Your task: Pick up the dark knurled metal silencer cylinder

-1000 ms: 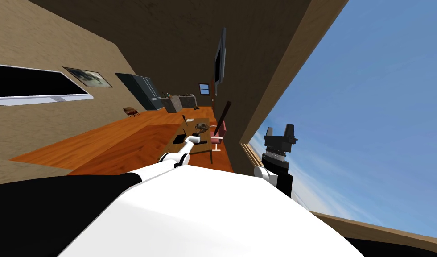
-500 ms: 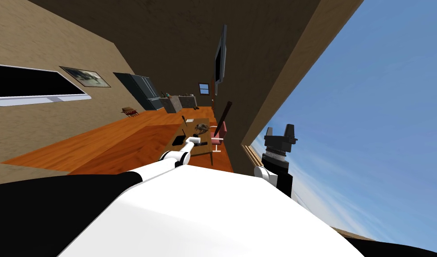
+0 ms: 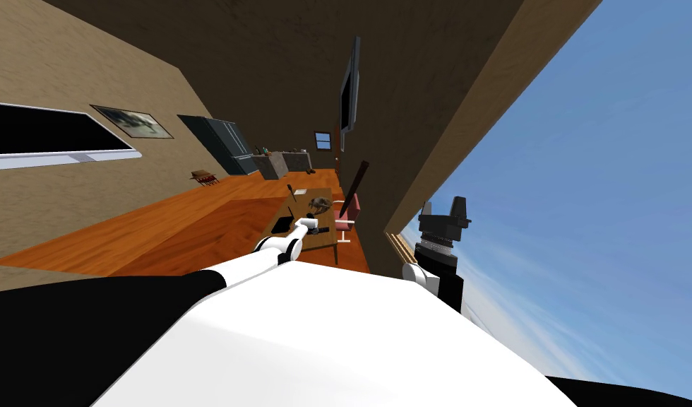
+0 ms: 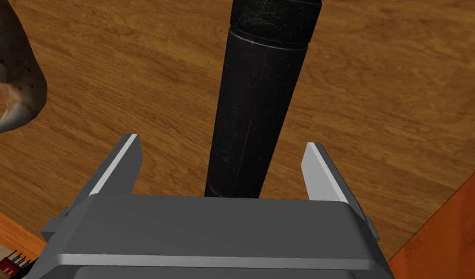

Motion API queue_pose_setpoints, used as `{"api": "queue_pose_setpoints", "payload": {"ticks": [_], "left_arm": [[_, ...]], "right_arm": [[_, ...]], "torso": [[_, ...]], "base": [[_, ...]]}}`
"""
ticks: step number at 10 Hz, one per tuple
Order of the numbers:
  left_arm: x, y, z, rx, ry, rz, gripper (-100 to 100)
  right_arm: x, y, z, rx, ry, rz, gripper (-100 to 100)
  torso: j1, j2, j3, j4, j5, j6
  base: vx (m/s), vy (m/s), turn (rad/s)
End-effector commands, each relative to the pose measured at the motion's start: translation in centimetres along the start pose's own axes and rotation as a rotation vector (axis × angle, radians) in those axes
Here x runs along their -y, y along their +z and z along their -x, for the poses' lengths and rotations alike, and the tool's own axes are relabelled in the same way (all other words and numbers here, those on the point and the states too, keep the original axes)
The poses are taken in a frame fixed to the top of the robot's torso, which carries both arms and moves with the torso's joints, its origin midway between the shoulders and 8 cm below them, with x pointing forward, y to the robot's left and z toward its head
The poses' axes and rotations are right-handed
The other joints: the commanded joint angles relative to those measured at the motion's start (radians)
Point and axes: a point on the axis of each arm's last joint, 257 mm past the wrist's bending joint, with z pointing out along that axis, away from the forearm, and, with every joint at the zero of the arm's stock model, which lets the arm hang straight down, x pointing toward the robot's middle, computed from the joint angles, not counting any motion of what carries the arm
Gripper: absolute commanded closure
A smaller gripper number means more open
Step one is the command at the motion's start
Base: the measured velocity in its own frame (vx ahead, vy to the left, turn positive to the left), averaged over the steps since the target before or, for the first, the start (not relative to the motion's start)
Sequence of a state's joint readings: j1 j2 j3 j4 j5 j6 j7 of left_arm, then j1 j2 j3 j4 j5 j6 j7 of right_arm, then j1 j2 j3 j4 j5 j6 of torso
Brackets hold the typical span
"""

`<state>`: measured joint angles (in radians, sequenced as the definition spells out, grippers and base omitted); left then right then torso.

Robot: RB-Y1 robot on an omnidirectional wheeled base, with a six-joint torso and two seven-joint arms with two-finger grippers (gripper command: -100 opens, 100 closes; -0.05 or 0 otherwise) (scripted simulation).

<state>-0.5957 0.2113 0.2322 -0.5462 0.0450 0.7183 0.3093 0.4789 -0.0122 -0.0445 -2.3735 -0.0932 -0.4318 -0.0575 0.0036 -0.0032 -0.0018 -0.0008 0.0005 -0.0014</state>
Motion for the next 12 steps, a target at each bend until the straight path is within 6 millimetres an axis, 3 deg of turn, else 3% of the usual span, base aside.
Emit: {"api": "queue_pose_setpoints", "payload": {"ticks": [1, 3, 5, 6, 7, 9, 11, 12], "left_arm": [[-0.3, 0.1, 0.0, 0.003, -0.002, 0.012, -100], [-2.7, 0.5, 0.4, 0.018, -0.019, 0.081, -100], [-2.5, 0.5, 0.3, 0.018, -0.017, 0.08, -100], [-2.5, 0.5, 0.3, 0.018, -0.018, 0.079, 0], [-3.5, 1.0, 0.7, 0.017, -0.016, 0.079, -100], [-4.6, 1.5, 1.1, 0.017, -0.014, 0.079, -100], [-4.4, 1.5, 1.1, 0.016, -0.014, 0.075, -100], [-4.4, 1.5, 1.1, 0.017, -0.014, 0.076, 100]], "right_arm": [[0.0, 0.0, 0.0, 0.0, 0.0, 0.0, 0], [0.0, 0.0, 0.0, 0.0, 0.0, 0.0, 0], [0.0, 0.0, 0.0, 0.0, 0.0, 0.0, 0], [0.0, 0.0, 0.0, 0.0, 0.0, 0.0, 0], [0.0, 0.0, 0.0, 0.0, 0.0, 0.0, 0], [0.0, 0.0, 0.0, 0.0, 0.0, 0.0, 0], [0.0, 0.0, 0.0, 0.0, 0.0, 0.0, 0], [0.0, 0.0, 0.0, 0.0, 0.0, 0.0, 0]], "torso": [[0.0, 0.0, 0.0, 0.0, 0.0, 0.0], [-0.001, 0.001, 0.001, 0.0, 0.0, 0.0], [-0.001, 0.0, 0.0, 0.0, 0.0, 0.0], [-0.002, 0.002, 0.001, 0.0, 0.0, 0.0], [-0.002, 0.003, 0.002, 0.001, -0.001, 0.0], [-0.003, 0.0, 0.0, 0.0, -0.001, 0.0], [-0.002, 0.001, 0.0, 0.0, 0.0, 0.0], [-0.002, 0.002, 0.001, 0.001, -0.001, 0.0]], "base": [[0.033, 0.013, 0.003], [0.056, 0.025, -0.004], [0.041, 0.021, -0.001], [0.0, 0.0, 0.0], [0.052, -0.006, 0.007], [0.067, 0.003, 0.01], [0.036, 0.006, 0.001], [0.0, 0.0, 0.0]]}}
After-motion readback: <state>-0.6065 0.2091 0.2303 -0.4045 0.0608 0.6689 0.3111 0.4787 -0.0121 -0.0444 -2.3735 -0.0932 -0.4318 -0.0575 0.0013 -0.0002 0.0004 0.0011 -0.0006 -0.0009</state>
